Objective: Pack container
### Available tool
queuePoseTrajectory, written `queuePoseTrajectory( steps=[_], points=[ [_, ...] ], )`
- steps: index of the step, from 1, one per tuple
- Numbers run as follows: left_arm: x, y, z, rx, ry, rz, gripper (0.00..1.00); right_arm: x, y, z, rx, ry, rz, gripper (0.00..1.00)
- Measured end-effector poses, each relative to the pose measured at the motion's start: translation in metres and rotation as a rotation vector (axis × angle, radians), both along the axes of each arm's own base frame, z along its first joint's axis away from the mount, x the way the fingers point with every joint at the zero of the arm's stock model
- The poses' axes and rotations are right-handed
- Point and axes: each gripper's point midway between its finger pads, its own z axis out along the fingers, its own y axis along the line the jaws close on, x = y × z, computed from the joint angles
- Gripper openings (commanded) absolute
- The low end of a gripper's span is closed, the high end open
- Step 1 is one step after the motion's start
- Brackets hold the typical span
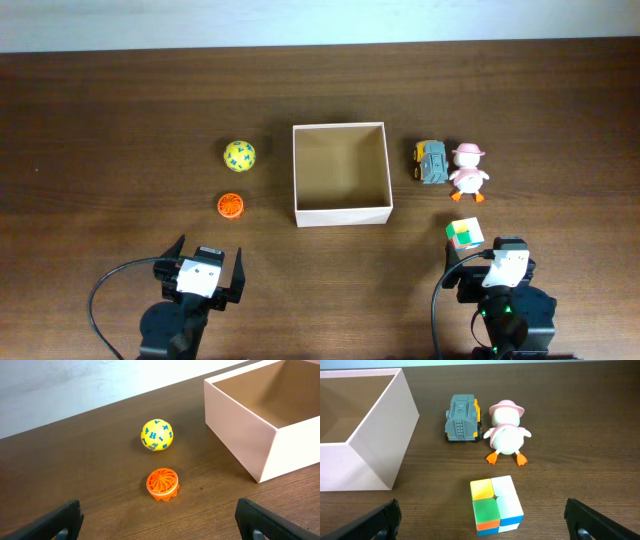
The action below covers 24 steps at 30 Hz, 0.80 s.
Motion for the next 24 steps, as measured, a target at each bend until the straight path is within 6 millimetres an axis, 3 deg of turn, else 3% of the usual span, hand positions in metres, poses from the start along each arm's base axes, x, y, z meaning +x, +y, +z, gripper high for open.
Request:
queuePoseTrajectory(
  steps=[11,14,19,24],
  points=[
    [0.002,-0.002,0.011,-0.108,-0.02,0.017,0.99,0.001,0.01,0.003,0.073,-0.011,0.031,0.99],
    [0.002,-0.002,0.026,-0.148,-0.014,0.029,0.99,-0.002,0.014,0.008,0.099,-0.003,0.05,0.99],
    [0.01,-0.001,0.062,-0.161,0.057,0.055,0.99,-0.009,0.018,0.044,0.125,0.052,0.058,0.99],
    [0.035,-0.004,0.085,-0.136,0.227,0.075,0.99,-0.005,0.019,0.086,0.141,0.216,0.054,0.99]
  ],
)
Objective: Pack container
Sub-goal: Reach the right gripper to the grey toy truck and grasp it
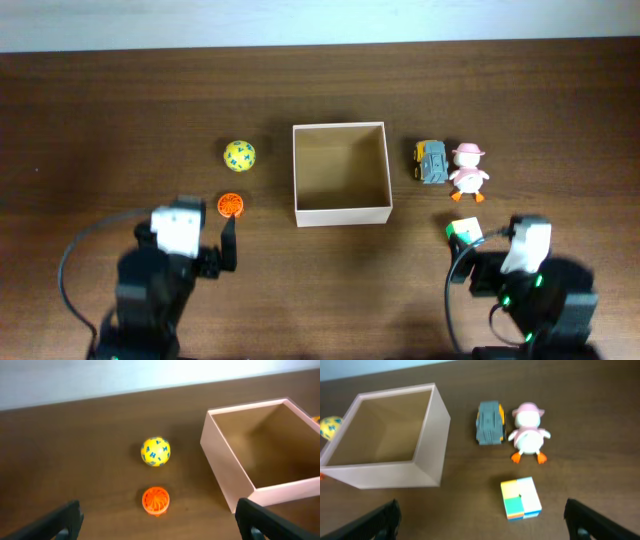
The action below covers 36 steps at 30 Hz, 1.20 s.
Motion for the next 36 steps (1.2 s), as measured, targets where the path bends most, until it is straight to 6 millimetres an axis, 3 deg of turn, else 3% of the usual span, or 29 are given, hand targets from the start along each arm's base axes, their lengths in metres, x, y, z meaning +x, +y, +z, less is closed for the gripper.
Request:
queuePoseTrajectory(
  steps=[8,12,15,19,24,30,36],
  points=[
    [0.047,-0.007,0.017,0.041,0.268,0.001,0.99,0.03,-0.001,0.058,0.02,0.391,-0.001,0.99],
    [0.073,-0.011,0.018,0.046,0.306,0.0,0.99,0.076,0.003,0.082,0.052,0.442,0.024,0.99],
    [0.084,-0.011,0.004,0.051,0.347,0.006,0.99,0.114,0.005,0.08,0.071,0.448,0.041,0.99],
    [0.093,-0.002,-0.02,0.055,0.42,0.034,0.99,0.15,0.005,0.044,0.084,0.519,0.046,0.99],
    [0.099,0.012,-0.046,0.013,0.501,0.061,0.99,0.182,0.004,-0.023,0.095,0.663,0.043,0.97],
    [0.103,0.03,-0.06,-0.06,0.548,0.09,0.99,0.206,0.003,-0.094,0.058,0.781,0.033,0.92],
    [0.104,0.039,-0.061,-0.08,0.548,0.11,0.99,0.211,0.021,-0.135,0.0,0.846,0.061,0.85]
  ],
)
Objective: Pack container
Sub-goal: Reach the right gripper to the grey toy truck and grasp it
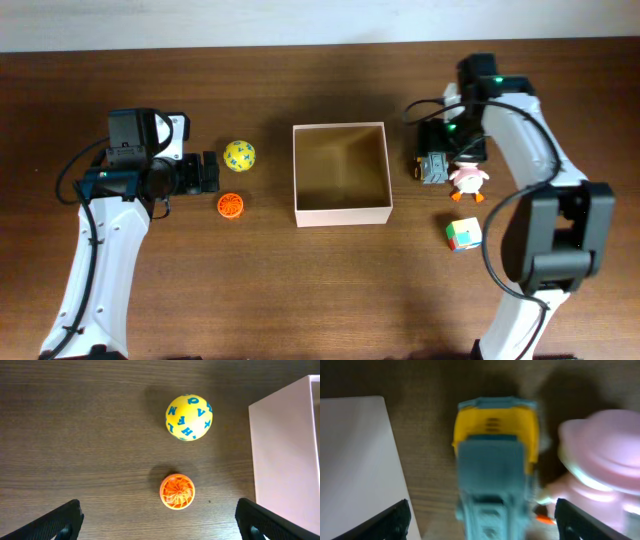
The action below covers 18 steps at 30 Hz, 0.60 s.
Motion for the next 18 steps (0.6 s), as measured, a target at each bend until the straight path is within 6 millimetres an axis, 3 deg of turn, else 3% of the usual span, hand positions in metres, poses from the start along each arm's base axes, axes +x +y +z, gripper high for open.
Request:
queuePoseTrajectory(
  steps=[6,9,13,18],
  points=[
    [-0.001,-0.002,0.0,-0.009,0.002,-0.006,0.99,-0.005,0.009,-0.027,-0.119,0.059,0.012,0.8],
    [-0.001,-0.002,-0.001,-0.01,0.005,-0.006,0.99,-0.005,0.006,-0.028,-0.15,0.058,-0.005,0.79],
    [-0.002,-0.002,-0.001,-0.01,0.007,-0.006,0.99,-0.005,0.002,-0.028,-0.17,0.059,-0.025,0.67],
    [-0.002,-0.002,-0.001,-0.01,0.007,-0.006,0.99,-0.004,0.0,-0.028,-0.179,0.057,-0.038,0.65]
  ],
)
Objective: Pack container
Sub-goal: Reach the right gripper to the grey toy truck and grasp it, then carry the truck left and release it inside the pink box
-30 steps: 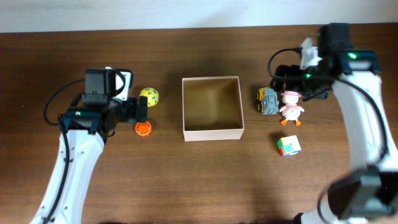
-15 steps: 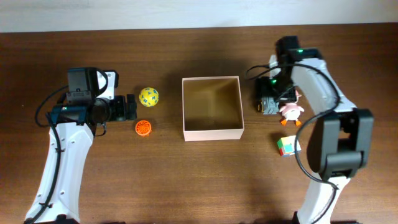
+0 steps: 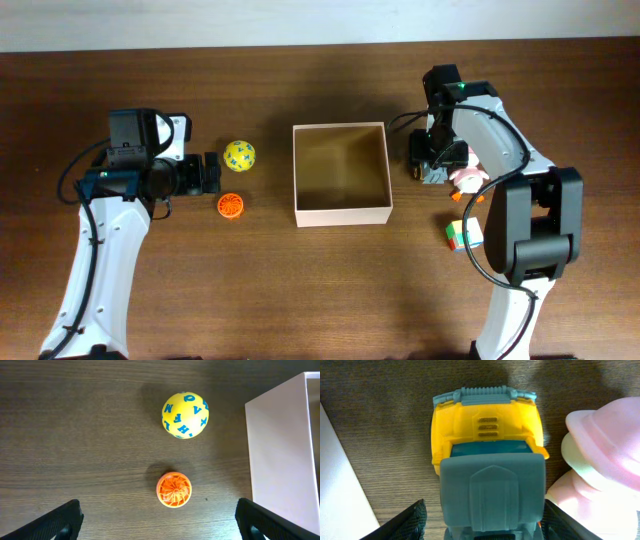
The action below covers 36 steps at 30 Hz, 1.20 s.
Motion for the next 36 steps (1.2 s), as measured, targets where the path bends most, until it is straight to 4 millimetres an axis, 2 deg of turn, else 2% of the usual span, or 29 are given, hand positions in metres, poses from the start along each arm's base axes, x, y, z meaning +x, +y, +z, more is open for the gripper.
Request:
queuePoseTrajectory(
  steps=[4,9,17,26,28,32,35,36],
  points=[
    [0.0,0.0,0.0,-0.001,0.0,0.0,0.99,0.0,-0.001,0.0,-0.003,0.0,-0.002,0.59],
    [0.0,0.0,0.0,-0.002,0.0,-0.001,0.99,0.0,-0.001,0.0,-0.004,0.0,-0.003,0.57],
    [0.0,0.0,0.0,-0.002,0.0,-0.001,0.99,0.001,-0.002,0.0,-0.005,-0.005,-0.01,0.39],
    [0.0,0.0,0.0,-0.002,0.0,-0.001,0.99,-0.001,-0.003,0.008,-0.006,-0.01,-0.01,0.34],
    [0.0,0.0,0.0,-0.002,0.0,-0.001,0.99,-0.004,-0.001,0.021,-0.008,-0.023,-0.004,0.3],
    [0.0,-0.001,0.0,-0.003,0.0,-0.002,0.99,-0.009,0.016,0.081,0.0,-0.128,0.038,0.23],
    [0.0,0.0,0.0,-0.002,0.0,-0.001,0.99,-0.012,0.046,0.151,0.038,-0.307,0.084,0.23],
    [0.0,0.0,0.0,-0.002,0.0,-0.001,0.99,-0.015,0.054,0.167,0.052,-0.348,0.097,0.23]
  ],
)
